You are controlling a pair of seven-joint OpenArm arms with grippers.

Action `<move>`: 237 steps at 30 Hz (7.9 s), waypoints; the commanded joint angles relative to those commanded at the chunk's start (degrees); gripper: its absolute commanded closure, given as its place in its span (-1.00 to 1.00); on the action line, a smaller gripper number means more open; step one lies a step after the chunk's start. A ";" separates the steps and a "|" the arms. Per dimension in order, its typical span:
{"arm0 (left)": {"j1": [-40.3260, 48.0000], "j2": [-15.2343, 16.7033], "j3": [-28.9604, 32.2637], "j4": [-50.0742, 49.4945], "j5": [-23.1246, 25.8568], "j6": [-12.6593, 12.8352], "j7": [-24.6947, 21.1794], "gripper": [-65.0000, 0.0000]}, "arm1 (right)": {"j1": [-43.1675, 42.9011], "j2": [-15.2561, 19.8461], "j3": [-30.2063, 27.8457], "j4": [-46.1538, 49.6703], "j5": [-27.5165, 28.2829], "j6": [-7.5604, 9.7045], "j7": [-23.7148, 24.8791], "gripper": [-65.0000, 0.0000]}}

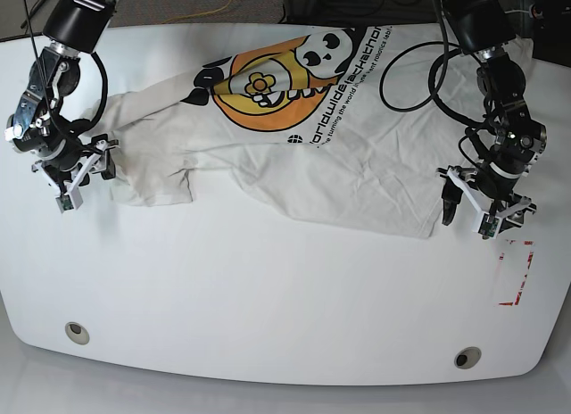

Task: Layout the t-shirt on the table in an organized manner, then fold the t-shirt properly
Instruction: 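Lower both grippers onto opposite shirt edges and grasp the fabric, then lift the shirt with both grippers and pull it toward the robot, then drag the held shirt edges back across the table with both grippers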

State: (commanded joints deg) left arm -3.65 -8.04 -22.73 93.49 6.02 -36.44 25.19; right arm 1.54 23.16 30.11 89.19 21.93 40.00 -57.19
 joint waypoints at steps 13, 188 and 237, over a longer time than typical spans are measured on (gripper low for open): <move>0.18 0.00 0.00 0.00 0.00 0.00 0.00 -0.31 | -0.18 -0.97 0.00 -10.64 0.26 0.00 5.19 -0.02; -24.97 -3.34 3.96 14.07 -0.18 0.44 0.44 1.00 | 20.75 2.81 3.34 21.10 0.00 0.00 -1.85 1.00; -71.35 -6.95 12.92 -15.21 -0.26 0.18 0.35 1.00 | 73.26 4.75 -22.86 -20.84 -13.54 0.00 -0.70 1.00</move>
State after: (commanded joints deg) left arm -75.00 -14.99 -9.80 78.29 5.76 -36.26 25.54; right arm 74.80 27.91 7.25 68.35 8.40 40.00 -57.89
